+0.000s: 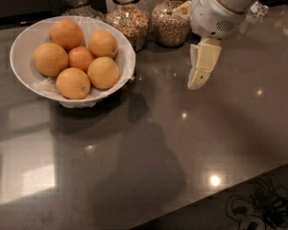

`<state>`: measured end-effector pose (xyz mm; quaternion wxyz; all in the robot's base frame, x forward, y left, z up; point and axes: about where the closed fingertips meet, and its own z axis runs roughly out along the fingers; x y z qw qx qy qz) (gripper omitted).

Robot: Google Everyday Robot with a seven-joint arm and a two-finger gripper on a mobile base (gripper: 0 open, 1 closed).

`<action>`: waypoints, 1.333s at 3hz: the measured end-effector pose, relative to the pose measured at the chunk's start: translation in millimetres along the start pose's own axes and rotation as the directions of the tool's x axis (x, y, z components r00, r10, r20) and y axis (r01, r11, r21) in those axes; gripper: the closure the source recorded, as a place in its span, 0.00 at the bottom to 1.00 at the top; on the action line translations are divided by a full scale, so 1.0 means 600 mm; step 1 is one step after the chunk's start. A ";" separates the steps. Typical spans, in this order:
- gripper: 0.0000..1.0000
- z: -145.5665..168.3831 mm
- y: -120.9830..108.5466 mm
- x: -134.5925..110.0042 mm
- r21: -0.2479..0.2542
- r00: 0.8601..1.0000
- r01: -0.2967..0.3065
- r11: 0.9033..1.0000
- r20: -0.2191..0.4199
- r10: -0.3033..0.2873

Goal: Pick orange from white bowl

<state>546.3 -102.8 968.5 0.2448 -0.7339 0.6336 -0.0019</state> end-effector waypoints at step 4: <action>0.00 0.113 -0.131 -0.138 0.018 0.894 0.343 0.939 0.302 -0.332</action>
Offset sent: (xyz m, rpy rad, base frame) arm 0.0721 0.1049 0.0010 0.1405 -0.0884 0.4580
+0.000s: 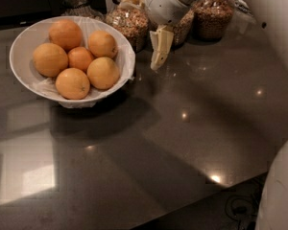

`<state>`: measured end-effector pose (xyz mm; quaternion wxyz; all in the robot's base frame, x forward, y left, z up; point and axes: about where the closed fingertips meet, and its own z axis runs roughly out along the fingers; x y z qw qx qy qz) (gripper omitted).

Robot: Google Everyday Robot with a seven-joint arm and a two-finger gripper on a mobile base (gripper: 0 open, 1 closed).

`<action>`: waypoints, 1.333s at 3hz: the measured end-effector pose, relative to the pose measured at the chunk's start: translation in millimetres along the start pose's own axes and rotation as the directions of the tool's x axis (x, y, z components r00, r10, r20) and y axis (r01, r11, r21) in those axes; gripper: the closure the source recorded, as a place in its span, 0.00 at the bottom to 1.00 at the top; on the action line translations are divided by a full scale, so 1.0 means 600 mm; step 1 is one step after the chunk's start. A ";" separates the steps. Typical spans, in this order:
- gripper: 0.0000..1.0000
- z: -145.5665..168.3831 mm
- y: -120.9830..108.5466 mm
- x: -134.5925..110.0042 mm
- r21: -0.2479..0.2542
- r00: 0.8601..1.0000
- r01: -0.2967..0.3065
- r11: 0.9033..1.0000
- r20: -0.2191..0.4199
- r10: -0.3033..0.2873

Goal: Pick orange from white bowl

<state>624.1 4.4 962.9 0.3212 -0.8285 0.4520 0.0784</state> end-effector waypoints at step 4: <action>0.00 0.024 -0.075 0.039 -0.028 0.999 -0.039 0.999 0.016 0.040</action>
Offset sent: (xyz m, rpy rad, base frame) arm 0.0317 0.0073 0.0014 0.0167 -0.0100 0.0266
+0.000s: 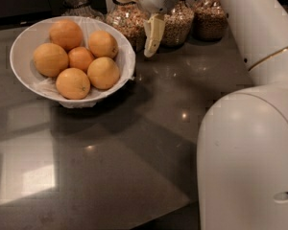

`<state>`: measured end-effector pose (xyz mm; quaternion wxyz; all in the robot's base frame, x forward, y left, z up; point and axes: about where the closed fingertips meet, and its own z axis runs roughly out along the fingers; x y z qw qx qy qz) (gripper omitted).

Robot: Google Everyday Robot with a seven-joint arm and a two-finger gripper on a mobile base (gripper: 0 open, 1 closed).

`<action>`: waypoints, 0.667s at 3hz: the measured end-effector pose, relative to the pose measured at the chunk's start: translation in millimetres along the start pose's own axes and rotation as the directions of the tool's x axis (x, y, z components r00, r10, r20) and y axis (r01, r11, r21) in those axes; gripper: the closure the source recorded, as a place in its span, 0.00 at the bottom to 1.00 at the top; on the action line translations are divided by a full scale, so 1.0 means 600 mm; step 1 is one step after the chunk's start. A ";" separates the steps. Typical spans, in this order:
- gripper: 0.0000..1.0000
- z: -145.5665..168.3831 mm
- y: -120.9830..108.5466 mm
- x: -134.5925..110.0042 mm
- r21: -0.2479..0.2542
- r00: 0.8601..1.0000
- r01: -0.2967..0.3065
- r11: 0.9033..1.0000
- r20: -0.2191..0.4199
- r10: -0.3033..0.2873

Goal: Pick orange from white bowl

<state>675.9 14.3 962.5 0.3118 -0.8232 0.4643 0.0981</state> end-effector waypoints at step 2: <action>0.00 0.020 -0.049 -0.043 0.001 0.999 0.008 1.000 0.049 -0.008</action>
Offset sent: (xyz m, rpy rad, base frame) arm 0.0125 0.0481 0.0335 0.0333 0.0602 0.0877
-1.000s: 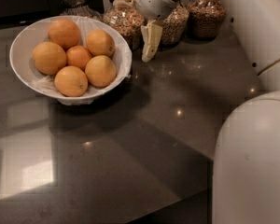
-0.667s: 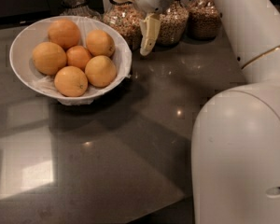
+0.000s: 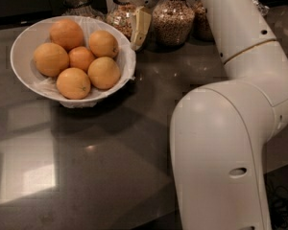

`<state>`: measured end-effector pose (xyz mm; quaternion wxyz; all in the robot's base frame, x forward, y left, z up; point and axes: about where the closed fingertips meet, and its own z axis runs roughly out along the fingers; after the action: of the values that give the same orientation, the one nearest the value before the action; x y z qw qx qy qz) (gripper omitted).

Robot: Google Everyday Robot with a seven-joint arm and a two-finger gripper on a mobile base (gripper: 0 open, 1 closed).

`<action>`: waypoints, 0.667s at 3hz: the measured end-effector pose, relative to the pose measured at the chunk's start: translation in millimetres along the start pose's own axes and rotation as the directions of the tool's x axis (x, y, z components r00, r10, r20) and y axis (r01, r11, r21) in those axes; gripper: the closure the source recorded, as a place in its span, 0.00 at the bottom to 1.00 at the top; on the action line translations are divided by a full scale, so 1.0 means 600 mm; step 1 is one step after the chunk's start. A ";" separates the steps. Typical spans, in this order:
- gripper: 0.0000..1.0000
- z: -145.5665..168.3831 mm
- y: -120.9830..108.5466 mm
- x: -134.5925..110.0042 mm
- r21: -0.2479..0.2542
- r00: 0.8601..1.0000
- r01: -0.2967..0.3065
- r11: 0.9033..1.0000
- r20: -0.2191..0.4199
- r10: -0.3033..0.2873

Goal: Pick orange from white bowl

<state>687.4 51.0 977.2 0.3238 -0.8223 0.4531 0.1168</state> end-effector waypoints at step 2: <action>0.00 0.077 -0.013 -0.033 -0.068 0.993 0.000 0.998 0.120 0.008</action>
Offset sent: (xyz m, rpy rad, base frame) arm -0.0065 0.0443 -0.0427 0.0252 0.2494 0.1728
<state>687.2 96.5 955.1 0.3221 -0.8234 0.4302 0.1821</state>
